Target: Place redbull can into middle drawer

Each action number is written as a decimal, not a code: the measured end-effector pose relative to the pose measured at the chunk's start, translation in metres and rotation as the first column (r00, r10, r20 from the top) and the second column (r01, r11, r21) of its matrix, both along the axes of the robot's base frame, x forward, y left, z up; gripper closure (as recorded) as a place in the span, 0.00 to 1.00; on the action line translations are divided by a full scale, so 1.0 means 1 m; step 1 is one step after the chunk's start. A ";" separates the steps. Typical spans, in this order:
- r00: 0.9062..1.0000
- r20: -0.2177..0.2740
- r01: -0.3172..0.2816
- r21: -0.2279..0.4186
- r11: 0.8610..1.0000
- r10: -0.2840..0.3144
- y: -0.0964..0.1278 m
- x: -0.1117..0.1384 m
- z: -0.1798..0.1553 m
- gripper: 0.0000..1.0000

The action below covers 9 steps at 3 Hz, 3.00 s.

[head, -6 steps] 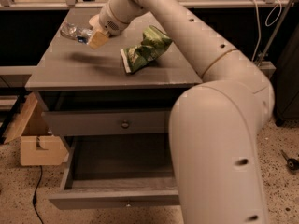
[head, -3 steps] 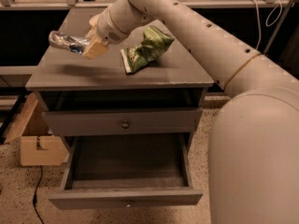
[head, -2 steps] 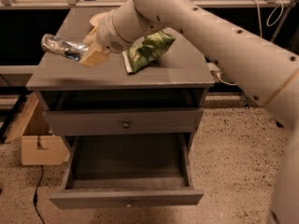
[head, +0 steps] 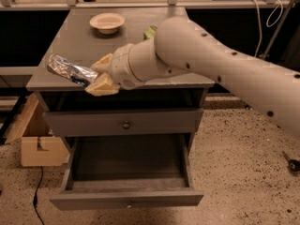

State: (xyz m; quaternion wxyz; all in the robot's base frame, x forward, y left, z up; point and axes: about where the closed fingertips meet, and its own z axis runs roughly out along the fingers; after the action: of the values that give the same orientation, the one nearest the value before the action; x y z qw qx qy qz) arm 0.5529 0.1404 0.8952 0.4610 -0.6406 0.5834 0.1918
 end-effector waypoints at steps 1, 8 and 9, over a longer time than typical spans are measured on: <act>0.996 -0.072 0.058 0.059 0.997 -0.054 -0.024 -0.028 -0.060 1.00; 0.919 -0.376 0.081 -0.120 0.989 -0.121 -0.096 -0.053 -0.338 1.00; 0.899 -0.400 0.120 -0.167 0.979 -0.178 -0.102 -0.040 -0.386 1.00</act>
Offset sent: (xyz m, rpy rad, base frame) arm -0.0229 -0.0172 -0.0488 0.0579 0.0583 -0.0430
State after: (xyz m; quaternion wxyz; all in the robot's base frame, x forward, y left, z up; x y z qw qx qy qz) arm 0.5133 0.0385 0.5091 0.2955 -0.5694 0.7266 0.2460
